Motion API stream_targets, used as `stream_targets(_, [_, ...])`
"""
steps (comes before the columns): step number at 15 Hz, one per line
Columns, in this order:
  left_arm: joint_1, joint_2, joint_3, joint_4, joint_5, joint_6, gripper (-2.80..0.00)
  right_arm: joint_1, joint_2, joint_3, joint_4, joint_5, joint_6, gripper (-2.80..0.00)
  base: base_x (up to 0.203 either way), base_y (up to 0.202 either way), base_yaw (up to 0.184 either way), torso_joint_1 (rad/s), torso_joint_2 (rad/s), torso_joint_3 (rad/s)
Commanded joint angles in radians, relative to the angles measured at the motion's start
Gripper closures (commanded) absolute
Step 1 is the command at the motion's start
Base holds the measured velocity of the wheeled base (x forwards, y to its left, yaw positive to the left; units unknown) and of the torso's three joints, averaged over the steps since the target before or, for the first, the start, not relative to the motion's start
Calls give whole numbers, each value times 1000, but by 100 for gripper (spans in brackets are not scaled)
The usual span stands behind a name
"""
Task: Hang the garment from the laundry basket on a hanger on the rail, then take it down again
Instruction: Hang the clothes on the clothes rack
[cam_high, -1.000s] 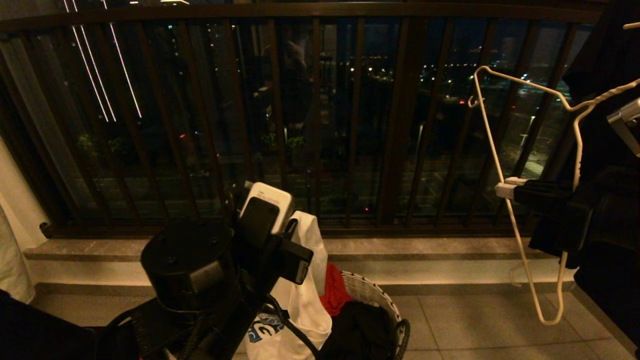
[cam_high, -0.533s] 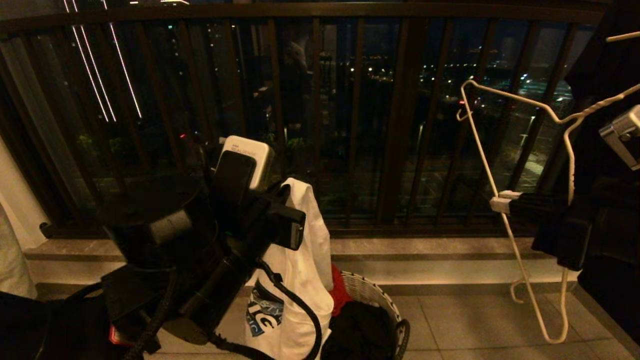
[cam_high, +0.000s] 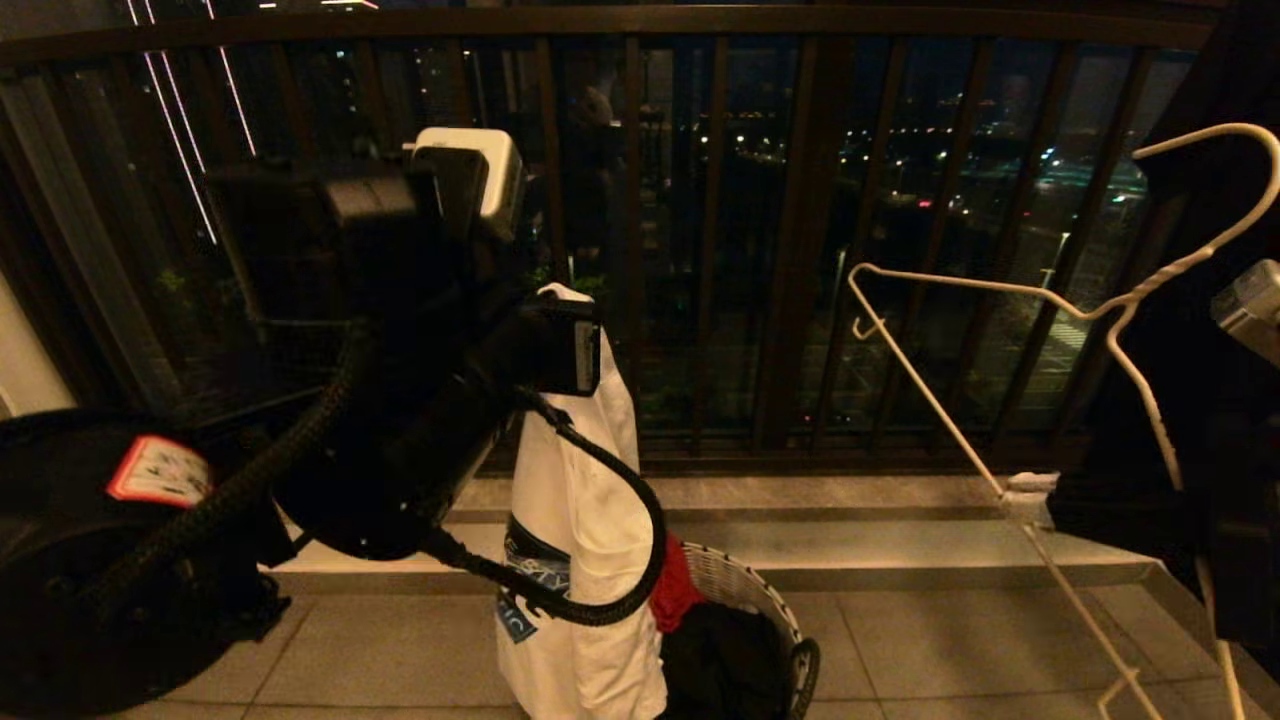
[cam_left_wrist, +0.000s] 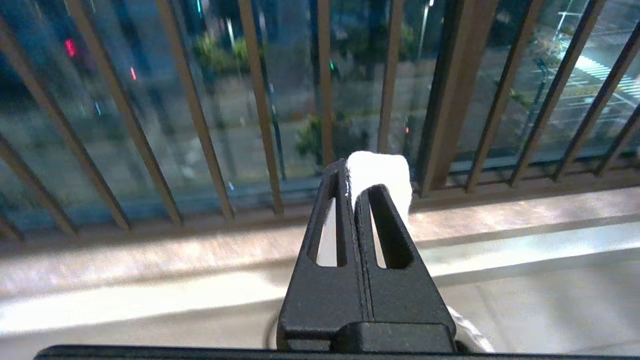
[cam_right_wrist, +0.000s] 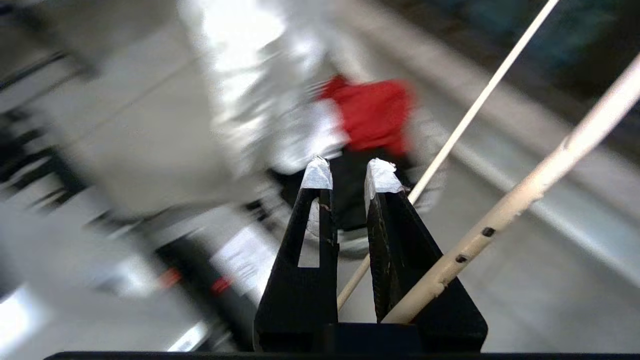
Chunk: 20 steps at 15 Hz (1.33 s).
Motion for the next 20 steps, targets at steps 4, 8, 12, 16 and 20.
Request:
stream_targets(4, [1,64,-234,274,16,-135,0,28,-1,-25,89,133,-4,0,0,0,0,0,0,0])
stream_targets(8, [42,128,-305,307,22,-153,0,47,2,-14,104,235,-41,0,0,0,0,0,0,0])
stream_targets(12, [110,178,-383,334,33,-153,0,82,11,-6,140,287,-125,0,0,0,0,0,0,0])
stream_targets(16, [125,202,-420,370,36,-152,0,167,37,-8,146,291,-182,0,0,0,0,0,0,0])
stream_targets(20, [128,219,-424,370,39,-152,0,244,68,-15,129,297,-183,0,0,0,0,0,0,0])
